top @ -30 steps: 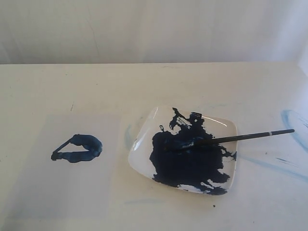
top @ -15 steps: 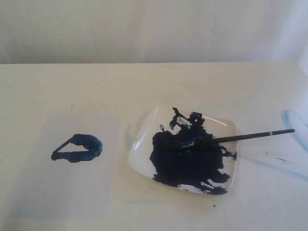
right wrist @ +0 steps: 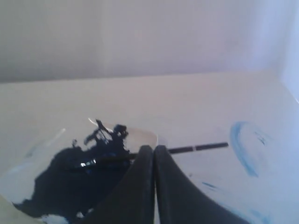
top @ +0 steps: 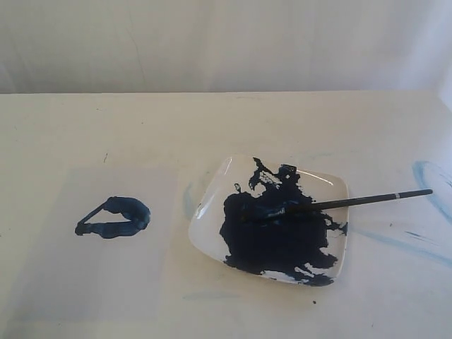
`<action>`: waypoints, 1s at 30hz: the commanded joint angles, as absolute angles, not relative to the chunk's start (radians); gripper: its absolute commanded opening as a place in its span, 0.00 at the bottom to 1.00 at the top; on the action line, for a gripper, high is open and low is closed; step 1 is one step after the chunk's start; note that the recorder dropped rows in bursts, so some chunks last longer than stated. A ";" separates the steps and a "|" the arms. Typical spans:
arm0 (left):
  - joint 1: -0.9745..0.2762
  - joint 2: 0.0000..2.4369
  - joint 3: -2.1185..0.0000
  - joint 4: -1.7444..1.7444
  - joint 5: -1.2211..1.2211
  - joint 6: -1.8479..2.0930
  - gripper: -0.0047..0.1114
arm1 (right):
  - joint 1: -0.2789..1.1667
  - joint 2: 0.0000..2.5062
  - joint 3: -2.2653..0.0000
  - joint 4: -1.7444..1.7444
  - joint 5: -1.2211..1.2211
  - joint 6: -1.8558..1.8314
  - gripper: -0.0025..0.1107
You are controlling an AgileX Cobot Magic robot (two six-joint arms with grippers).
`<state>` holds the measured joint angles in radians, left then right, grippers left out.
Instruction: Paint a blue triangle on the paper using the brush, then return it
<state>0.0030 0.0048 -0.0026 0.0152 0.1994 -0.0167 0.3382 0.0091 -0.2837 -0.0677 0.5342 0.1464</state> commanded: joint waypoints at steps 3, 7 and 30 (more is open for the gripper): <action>-0.003 0.000 0.000 0.009 0.195 -0.024 0.04 | 0.339 0.000 -0.093 -0.137 0.302 0.158 0.02; -0.003 0.000 0.000 0.009 0.195 -0.024 0.04 | 0.339 0.000 0.000 -0.137 0.239 0.158 0.02; -0.003 0.000 0.000 0.009 0.195 -0.024 0.04 | 0.128 0.000 0.000 -0.005 0.331 0.000 0.02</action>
